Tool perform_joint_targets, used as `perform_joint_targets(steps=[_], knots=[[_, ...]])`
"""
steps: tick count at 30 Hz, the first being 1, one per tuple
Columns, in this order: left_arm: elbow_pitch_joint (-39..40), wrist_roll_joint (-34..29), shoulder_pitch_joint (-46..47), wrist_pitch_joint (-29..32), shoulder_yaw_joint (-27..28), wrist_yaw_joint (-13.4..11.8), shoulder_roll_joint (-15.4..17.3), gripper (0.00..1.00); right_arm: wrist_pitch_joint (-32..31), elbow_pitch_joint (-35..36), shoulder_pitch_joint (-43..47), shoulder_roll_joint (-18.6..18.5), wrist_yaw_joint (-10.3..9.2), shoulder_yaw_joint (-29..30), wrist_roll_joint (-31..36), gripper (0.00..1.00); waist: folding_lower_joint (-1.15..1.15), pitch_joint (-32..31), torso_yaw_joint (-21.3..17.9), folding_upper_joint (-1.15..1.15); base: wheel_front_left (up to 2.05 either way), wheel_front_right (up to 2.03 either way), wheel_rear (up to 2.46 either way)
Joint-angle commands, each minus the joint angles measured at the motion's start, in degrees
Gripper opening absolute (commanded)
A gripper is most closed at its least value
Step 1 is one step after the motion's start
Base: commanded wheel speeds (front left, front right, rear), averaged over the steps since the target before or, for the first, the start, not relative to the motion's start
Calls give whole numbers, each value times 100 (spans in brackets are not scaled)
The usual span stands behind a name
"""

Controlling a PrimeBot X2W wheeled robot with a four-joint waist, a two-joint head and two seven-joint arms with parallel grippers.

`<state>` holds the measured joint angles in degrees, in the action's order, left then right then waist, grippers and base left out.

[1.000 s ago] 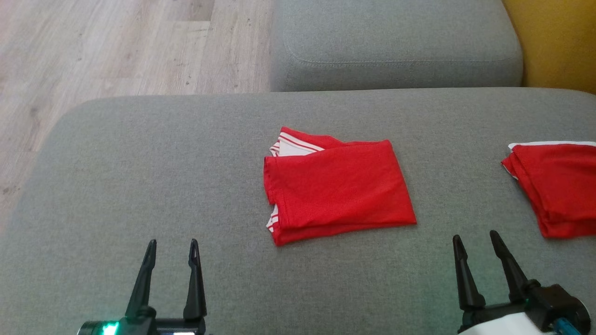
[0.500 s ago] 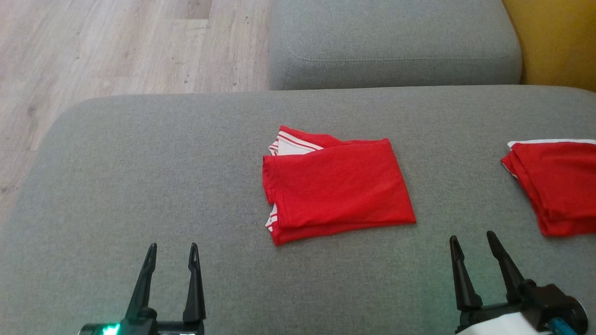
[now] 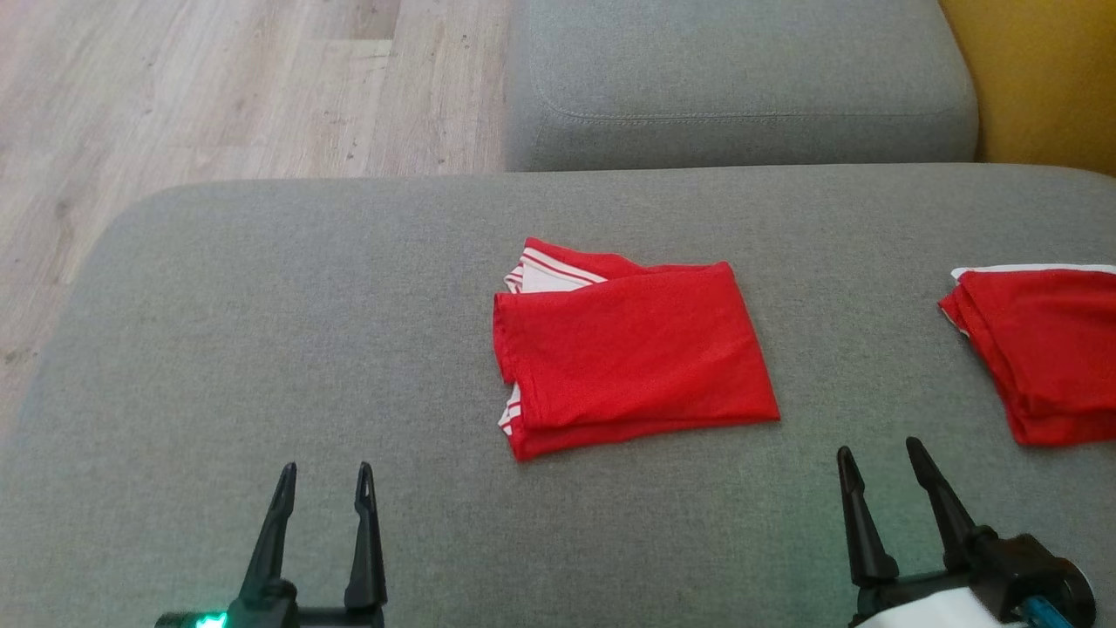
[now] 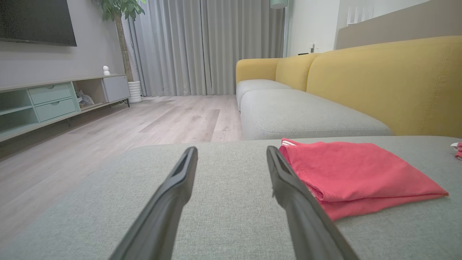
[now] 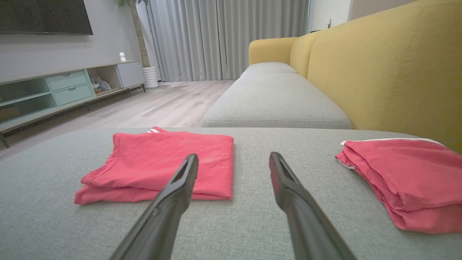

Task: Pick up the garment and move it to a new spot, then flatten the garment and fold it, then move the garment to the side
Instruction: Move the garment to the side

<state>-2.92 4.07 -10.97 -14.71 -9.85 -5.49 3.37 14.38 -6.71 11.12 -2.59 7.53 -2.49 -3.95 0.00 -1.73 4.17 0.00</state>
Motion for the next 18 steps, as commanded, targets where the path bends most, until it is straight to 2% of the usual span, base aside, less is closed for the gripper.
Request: perform_joint_targets(steps=[1,10,14,18], knots=[[138,29,183,-29,193,11,-41,100,62,143,-279,-35,-4,-133,53,100,0,2,3,0,0,0,0],[153,176,203,-29,195,92,-46,100,62,-127,-437,-121,-4,-237,45,100,0,119,109,0,0,0,0],[232,164,241,-29,164,169,-47,100,62,-632,-864,-317,-4,-413,-1,100,0,257,186,0,0,0,0],[258,137,313,-29,139,272,-47,100,50,-1506,-1473,-382,-4,-367,-342,100,0,366,309,0,0,0,0]])
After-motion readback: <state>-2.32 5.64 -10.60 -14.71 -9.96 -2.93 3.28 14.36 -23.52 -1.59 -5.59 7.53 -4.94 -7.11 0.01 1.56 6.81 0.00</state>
